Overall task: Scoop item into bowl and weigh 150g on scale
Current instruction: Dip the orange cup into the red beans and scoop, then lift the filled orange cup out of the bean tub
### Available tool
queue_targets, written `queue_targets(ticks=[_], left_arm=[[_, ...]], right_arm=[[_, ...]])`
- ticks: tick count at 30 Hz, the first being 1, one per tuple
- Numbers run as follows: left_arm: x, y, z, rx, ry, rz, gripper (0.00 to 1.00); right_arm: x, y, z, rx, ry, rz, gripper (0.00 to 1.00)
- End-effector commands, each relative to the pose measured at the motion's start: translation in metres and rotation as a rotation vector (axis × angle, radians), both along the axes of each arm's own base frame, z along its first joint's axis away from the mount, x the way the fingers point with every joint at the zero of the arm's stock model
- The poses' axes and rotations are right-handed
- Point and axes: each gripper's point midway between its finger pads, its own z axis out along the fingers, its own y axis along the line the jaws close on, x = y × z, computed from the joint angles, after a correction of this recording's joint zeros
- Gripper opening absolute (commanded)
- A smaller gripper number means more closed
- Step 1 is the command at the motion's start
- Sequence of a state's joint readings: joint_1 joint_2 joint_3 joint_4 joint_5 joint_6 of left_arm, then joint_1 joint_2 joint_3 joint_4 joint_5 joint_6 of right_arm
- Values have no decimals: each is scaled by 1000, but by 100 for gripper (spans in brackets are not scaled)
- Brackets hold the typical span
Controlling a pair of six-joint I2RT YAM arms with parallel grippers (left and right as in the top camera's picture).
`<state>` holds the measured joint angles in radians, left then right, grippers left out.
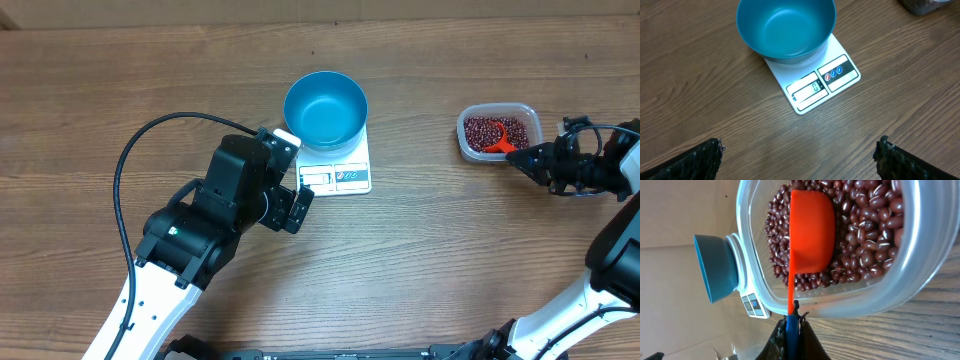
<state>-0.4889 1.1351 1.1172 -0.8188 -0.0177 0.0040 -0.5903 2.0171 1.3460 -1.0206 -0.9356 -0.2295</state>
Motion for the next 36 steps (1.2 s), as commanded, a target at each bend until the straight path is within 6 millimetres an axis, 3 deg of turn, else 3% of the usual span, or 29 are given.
queue_targets(ticks=[1,9,23,36], left_arm=[[1,-1,9,-12,-23,-15,100],[1,-1,9,-13,-23,-15,100],[1,-1,9,-13,-23,-15,100],[1,-1,9,-12,-23,-15,100]], right_arm=[[-1,4,1,46,-17,-1,4],[1,12,17,111,-105,26,4],[-4,0,21,144,-97,-20,4],[-8,-6,46,246,-219,-48,4]])
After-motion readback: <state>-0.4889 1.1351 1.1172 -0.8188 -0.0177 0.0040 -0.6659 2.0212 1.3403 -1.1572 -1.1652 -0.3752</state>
